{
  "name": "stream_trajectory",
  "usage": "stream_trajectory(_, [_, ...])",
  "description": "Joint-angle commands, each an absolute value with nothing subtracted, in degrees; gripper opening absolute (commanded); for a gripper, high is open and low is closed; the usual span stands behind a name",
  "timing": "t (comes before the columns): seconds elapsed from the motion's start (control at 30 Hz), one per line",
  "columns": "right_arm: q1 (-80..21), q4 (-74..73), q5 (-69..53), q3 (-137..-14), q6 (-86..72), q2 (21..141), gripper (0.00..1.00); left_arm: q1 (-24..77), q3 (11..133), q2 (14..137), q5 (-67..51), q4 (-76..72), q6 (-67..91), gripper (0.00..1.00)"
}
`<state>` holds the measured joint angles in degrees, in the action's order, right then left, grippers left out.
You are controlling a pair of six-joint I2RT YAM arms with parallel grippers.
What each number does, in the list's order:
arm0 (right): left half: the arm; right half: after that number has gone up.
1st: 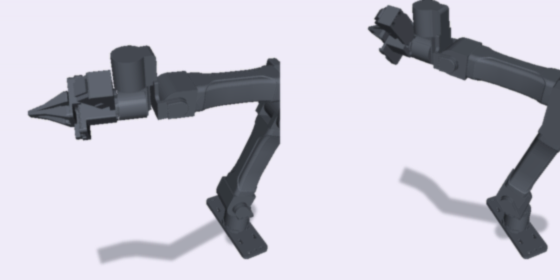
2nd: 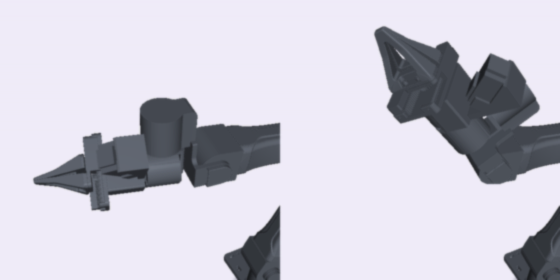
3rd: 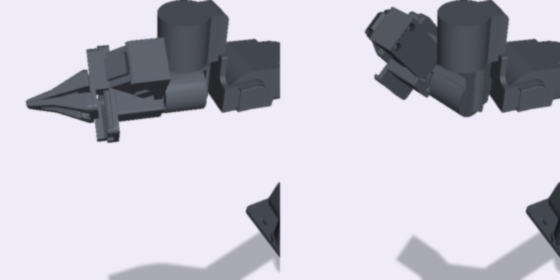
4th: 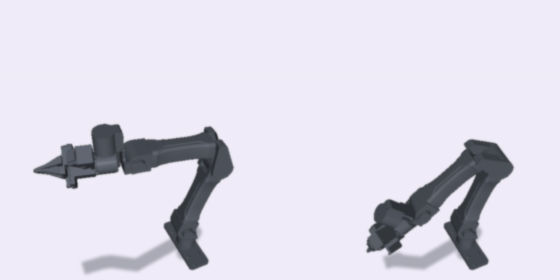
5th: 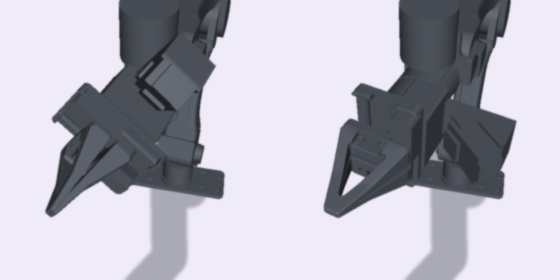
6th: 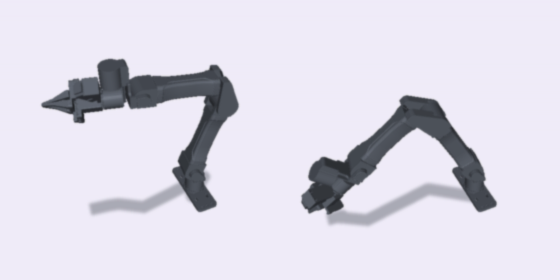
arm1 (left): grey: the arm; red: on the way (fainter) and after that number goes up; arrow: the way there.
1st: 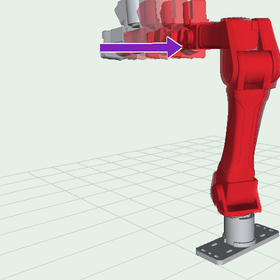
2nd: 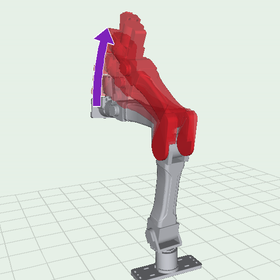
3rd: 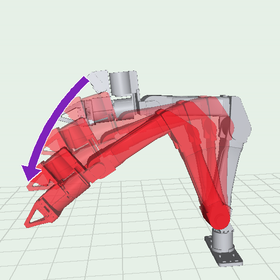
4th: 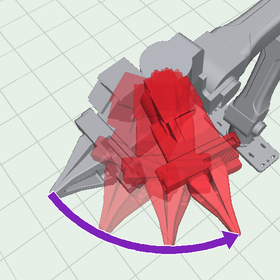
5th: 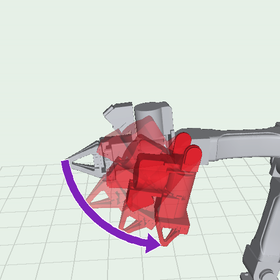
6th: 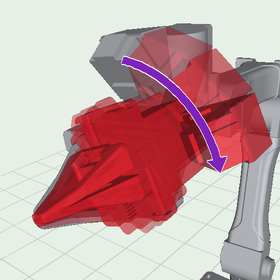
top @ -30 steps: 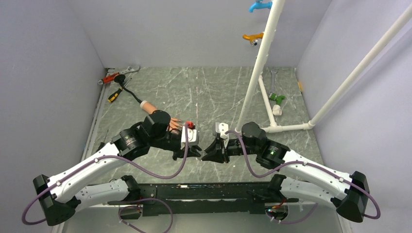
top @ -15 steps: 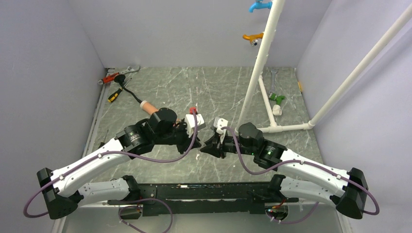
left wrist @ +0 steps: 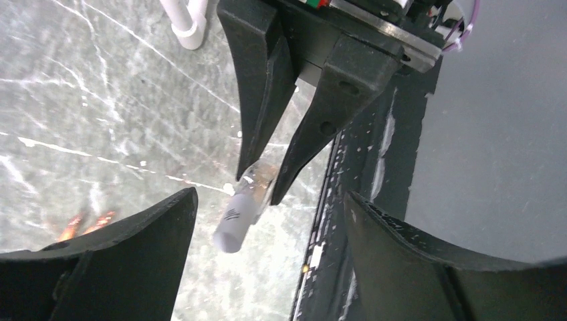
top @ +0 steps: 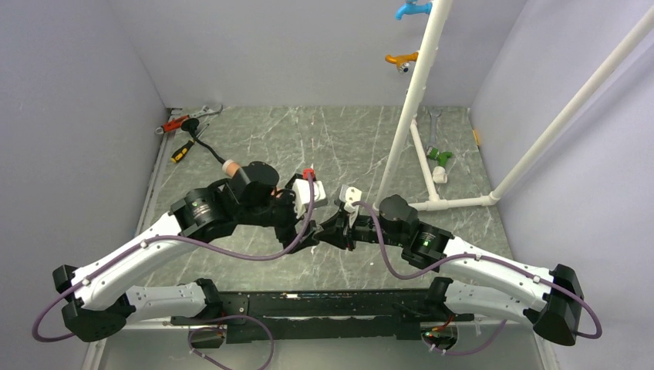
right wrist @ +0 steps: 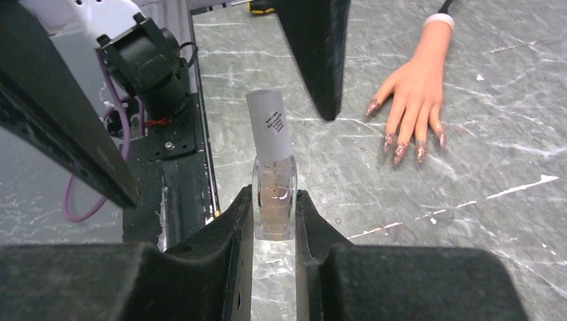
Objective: Paint the nails
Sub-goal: Unscrew the nail polish bottle.
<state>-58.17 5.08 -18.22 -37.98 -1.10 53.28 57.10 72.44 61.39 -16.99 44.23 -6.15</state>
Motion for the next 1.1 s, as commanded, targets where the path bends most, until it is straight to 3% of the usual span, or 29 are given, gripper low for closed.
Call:
stream_trajectory(0.0, [-58.25, 9.35, -22.17, -39.66, -2.06, 53.55, 0.0, 57.3, 76.81, 59.15, -14.04, 50.54, -13.65, 0.88])
stream_trajectory(0.27, [-58.19, 4.72, -28.0, -41.64, -0.79, 52.3, 0.0, 57.3, 71.63, 51.91, -12.85, 45.31, -16.91, 0.88])
stream_trajectory(0.57, [-57.76, -5.08, -33.77, -50.72, 3.97, 53.53, 0.0, 57.3, 72.06, 46.73, -23.0, 42.96, -23.17, 0.86])
stream_trajectory(0.7, [-57.83, 0.43, -36.88, -47.24, 1.31, 52.82, 0.0, 57.3, 75.98, 48.41, -27.04, 47.61, -24.04, 0.78])
stream_trajectory(0.97, [-58.02, 5.05, -40.23, -45.12, -1.32, 52.42, 0.0, 57.3, 73.18, 49.54, -28.24, 45.19, -20.61, 0.76])
stream_trajectory(1.07, [-58.18, 4.78, -40.29, -45.15, -1.11, 53.2, 0.0, 57.39, 73.04, 50.36, -28.18, 45.54, -20.68, 0.68])
